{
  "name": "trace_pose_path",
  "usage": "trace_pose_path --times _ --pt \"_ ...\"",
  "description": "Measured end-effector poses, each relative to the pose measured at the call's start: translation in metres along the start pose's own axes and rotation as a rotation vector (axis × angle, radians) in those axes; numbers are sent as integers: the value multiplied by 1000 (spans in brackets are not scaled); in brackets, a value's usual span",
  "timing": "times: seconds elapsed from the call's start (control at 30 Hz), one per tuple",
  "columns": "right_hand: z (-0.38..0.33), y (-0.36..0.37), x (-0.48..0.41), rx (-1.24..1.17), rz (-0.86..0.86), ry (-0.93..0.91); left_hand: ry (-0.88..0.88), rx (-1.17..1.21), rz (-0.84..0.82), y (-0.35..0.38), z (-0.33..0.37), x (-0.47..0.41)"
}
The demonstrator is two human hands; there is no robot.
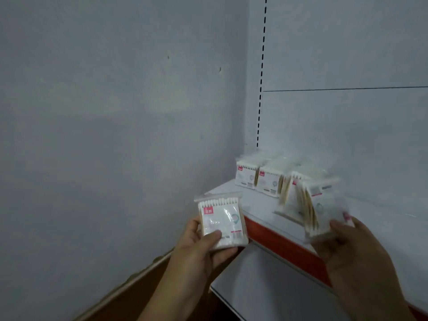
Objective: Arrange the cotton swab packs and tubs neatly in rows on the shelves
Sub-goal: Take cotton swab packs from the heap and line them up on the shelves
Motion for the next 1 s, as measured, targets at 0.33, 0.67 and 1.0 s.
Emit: trace_pose_path --times 0.33,0.67,1.0 --pt "43 14 -35 270 290 -158 118 -615 -147 -18 90 -163" --pt "49 14 -87 329 254 -170 204 -994 -306 35 60 -275" --pt "64 16 -108 337 119 -77 449 -973 -34 29 93 -268"
Point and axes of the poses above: each hand's wrist, its own x-axis away from the middle knuckle, its own y-axis out of the palm, z = x × y, the point moved 9 cm from there along -x, towards the middle knuckle, and after that the axes turned 10 degrees about -y, right-handed, at the moved point
